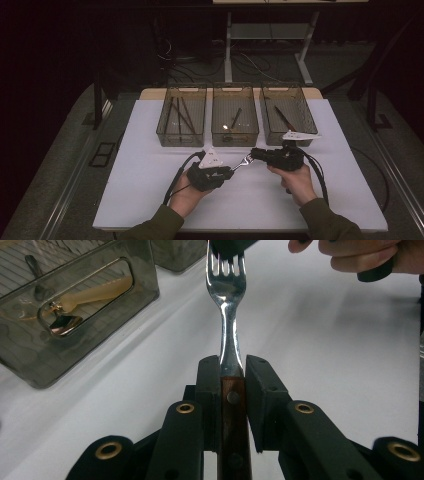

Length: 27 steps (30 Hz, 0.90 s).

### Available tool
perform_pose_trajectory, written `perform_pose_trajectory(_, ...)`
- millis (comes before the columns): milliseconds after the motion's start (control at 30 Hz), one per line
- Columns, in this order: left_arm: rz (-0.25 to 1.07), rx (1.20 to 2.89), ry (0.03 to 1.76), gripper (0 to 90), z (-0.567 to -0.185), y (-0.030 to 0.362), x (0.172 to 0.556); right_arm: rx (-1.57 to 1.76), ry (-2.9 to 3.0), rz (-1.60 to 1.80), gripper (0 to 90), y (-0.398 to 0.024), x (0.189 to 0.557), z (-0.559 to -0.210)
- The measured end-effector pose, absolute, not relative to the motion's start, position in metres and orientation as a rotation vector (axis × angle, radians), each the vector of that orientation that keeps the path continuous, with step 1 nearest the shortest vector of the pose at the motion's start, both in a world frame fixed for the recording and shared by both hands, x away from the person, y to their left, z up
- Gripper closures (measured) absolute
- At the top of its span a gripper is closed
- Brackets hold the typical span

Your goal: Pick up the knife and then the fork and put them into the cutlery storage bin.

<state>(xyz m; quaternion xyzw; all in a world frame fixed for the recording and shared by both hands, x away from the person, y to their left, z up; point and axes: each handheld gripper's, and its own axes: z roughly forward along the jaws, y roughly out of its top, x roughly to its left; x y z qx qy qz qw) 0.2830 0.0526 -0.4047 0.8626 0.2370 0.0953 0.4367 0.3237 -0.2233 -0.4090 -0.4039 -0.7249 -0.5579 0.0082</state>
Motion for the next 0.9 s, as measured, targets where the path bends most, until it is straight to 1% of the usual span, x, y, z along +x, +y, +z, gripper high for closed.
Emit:
perform_pose_trajectory(267, 0.191, 2.138, 0.576, 74.8, -0.407, 0.051, 0.282, -1.223, -2.275, -1.776, 86.3, -0.218, 0.324, -0.401)
perform_pose_trajectory(400, 0.145, 2.098, 0.577, 73.6, -0.407, 0.053, 0.283, -1.211, -2.250, -1.801, 87.0, -0.218, 0.324, -0.400)
perform_pose_trajectory(500, 0.133, 2.071, 0.576, 72.2, -0.407, 0.054, 0.282, -1.208, -2.233, -1.825, 87.0, -0.219, 0.322, -0.398)
perform_pose_trajectory(700, 0.118, 2.050, 0.581, 60.8, -0.408, 0.061, 0.282, -1.223, -2.218, -1.857, 87.0, -0.228, 0.322, -0.393)
perform_pose_trajectory(900, 0.112, 2.045, 0.581, 53.6, -0.413, 0.078, 0.278, -1.262, -2.252, -1.873, 87.0, -0.243, 0.323, -0.388)
